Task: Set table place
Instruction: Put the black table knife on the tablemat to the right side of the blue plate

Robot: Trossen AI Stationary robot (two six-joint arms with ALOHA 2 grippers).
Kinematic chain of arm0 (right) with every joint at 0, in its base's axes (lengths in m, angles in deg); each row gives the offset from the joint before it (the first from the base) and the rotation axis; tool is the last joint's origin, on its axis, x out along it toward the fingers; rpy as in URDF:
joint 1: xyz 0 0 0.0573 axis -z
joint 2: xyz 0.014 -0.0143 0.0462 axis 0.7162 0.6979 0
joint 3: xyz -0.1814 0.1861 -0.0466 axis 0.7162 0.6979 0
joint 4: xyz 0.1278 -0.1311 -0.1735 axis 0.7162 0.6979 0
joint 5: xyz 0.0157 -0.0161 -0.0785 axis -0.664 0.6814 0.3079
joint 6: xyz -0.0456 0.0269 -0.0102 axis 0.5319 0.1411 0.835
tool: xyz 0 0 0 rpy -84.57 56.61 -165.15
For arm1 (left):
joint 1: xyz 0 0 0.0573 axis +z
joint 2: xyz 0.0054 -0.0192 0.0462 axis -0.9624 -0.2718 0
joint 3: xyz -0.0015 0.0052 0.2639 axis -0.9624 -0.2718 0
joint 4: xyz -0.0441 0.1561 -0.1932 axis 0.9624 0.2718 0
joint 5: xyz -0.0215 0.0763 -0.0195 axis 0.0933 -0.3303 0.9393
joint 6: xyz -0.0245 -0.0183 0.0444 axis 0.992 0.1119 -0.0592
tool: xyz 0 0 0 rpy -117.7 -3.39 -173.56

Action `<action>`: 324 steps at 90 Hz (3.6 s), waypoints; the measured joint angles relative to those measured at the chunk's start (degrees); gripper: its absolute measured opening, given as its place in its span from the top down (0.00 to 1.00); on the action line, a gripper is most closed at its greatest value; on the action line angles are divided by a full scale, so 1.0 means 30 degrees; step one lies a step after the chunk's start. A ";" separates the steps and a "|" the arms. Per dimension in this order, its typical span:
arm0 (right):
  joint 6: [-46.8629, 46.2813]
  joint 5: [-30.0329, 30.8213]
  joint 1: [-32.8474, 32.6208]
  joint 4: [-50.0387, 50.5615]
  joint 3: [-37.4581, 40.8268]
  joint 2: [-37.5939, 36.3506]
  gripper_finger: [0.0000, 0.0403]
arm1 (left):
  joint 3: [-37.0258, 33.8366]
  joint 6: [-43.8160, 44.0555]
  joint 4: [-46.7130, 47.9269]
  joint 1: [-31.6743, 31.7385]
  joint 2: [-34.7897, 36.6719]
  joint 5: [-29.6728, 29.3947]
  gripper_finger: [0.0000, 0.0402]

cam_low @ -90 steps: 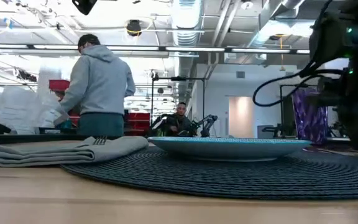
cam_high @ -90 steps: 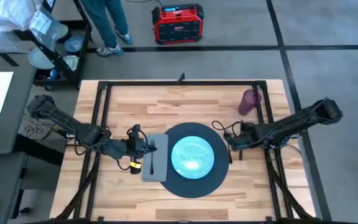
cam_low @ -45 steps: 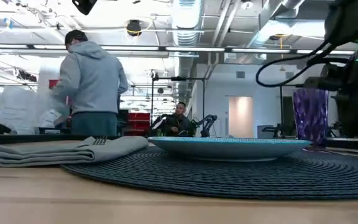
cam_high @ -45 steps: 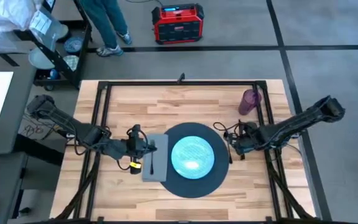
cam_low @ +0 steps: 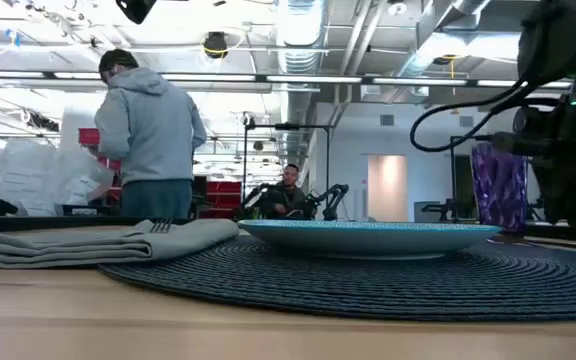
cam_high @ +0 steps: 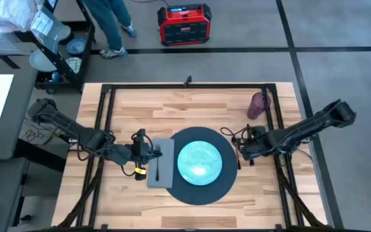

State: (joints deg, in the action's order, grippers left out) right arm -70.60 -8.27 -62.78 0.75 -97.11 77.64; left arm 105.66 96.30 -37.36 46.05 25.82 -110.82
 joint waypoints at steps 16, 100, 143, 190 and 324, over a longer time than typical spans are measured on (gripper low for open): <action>0.0272 -0.1294 0.0396 -0.0329 0.0000 0.1357 0.51 | -0.0002 0.0039 0.0007 0.0000 0.0000 0.0007 1.00; 0.0021 -0.1273 -0.0243 0.0420 -0.0503 0.1252 1.00 | -0.0002 0.0213 0.0198 -0.0029 -0.0007 0.0219 1.00; -0.1165 0.1793 -0.2139 0.0360 -0.1246 -0.0118 1.00 | -0.0002 0.0352 0.0216 -0.0029 -0.0007 0.0219 1.00; -0.0833 0.2416 -0.3112 -0.0925 -0.1821 -0.0140 1.00 | -0.0002 0.0491 0.0210 -0.0029 -0.0007 0.0219 1.00; 0.9749 -0.2986 -0.3464 0.1109 -0.1829 0.0326 0.40 | -0.0002 0.0141 0.0889 -0.0117 -0.0007 0.0219 1.00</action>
State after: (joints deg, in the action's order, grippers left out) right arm -41.35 -17.22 -73.17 4.08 -102.60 78.62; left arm 105.65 96.73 -34.69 45.70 25.80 -110.16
